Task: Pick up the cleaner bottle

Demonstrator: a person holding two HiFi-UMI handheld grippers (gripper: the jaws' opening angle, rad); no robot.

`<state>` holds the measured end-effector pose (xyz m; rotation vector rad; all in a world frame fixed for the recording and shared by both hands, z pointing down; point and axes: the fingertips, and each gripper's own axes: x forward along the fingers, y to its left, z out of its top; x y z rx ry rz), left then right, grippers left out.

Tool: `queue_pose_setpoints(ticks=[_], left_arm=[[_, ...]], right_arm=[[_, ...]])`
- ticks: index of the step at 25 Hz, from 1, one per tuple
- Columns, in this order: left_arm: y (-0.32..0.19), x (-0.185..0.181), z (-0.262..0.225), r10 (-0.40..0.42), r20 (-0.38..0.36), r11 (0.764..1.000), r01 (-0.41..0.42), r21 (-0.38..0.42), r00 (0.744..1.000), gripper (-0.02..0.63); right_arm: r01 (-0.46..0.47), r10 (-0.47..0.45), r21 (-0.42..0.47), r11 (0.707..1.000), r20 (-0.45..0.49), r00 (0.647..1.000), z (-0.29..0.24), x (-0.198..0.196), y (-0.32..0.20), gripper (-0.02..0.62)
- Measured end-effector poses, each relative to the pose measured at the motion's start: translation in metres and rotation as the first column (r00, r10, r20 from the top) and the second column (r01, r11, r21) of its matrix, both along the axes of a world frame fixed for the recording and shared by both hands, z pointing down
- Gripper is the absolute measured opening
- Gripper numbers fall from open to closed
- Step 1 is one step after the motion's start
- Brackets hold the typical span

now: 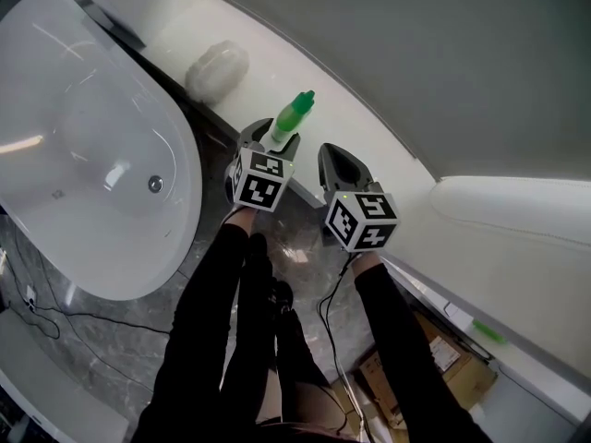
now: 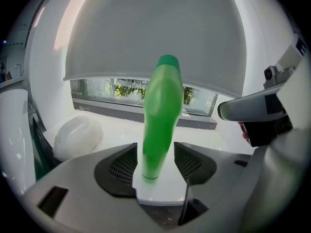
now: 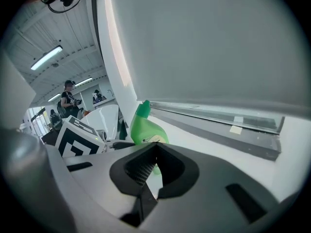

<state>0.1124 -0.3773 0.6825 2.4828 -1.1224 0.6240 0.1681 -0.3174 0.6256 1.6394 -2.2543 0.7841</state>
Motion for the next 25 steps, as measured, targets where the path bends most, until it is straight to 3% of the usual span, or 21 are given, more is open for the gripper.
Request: queue_pose_setpoints(ticks=[25], left_arm=[[-0.027,0.029,0.027,0.052,0.034,0.998,-0.053,0.027,0.998,0.216]], right_arm=[[-0.038,0.038,-0.034,0.999,-0.017,0.999,0.043,0.003,-0.009,0.002]])
